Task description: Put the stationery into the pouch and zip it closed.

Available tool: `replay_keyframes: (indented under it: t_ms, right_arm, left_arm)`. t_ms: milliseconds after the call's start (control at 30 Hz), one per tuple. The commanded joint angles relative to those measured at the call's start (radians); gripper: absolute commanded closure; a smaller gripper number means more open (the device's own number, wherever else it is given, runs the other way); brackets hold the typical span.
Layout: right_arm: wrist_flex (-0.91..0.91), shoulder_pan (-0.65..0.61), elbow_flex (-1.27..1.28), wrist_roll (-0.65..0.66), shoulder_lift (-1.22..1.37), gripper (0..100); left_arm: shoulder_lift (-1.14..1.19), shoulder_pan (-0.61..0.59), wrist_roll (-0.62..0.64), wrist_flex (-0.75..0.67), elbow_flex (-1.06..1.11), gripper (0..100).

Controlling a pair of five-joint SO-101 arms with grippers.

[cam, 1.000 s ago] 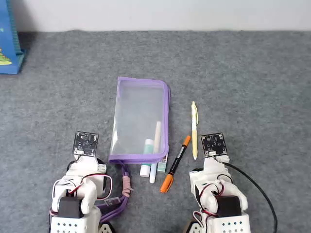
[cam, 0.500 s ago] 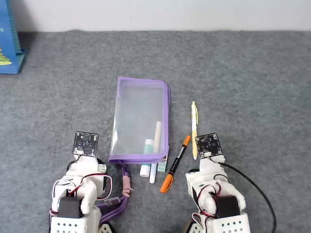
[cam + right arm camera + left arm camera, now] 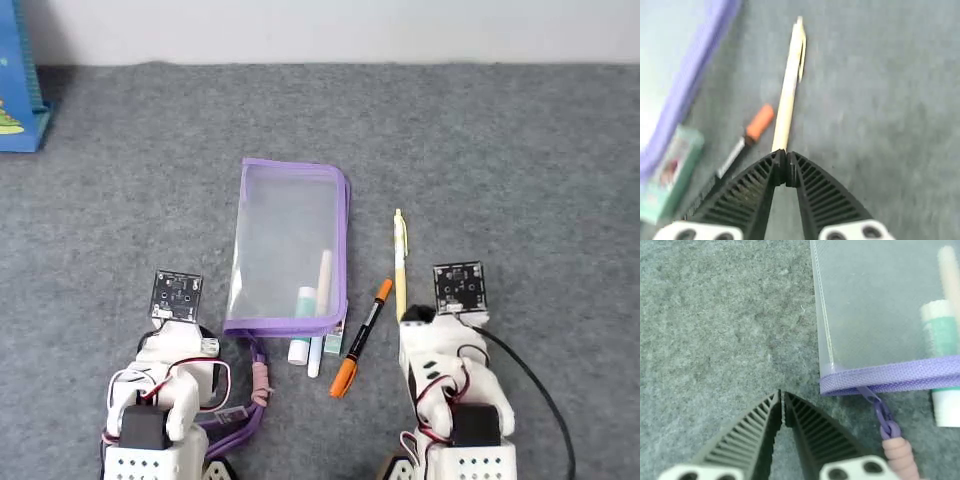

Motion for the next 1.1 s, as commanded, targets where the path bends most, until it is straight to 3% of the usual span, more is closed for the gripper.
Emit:
replay_keyframes:
  t_ms: [0,267,467,733,900,1067]
  right_arm:
    - [-0.085,-0.047,-0.081,-0.002,-0.005,98.6]
    - [0.105,-0.308,-0.311,-0.118,0.019,99.1]
    - [0.188,-0.490,-0.489,-0.219,0.300,99.1]
    - [0.163,-0.570,-0.588,-0.258,0.728,98.7]
    - [-0.016,-0.578,-0.586,-0.267,0.852,98.7]
    - [-0.085,-0.650,-0.600,-0.373,0.977,98.6]
  left_arm:
    - [-0.012,0.003,0.008,0.002,-0.012,99]
    - [-0.012,0.003,0.008,0.002,-0.012,99]
    - [-0.012,0.003,0.008,0.002,-0.012,99]
    - [-0.012,0.003,0.008,0.002,-0.012,99]
    - [-0.012,0.003,0.008,0.002,-0.012,99]
    - [-0.012,0.003,0.008,0.002,-0.012,99]
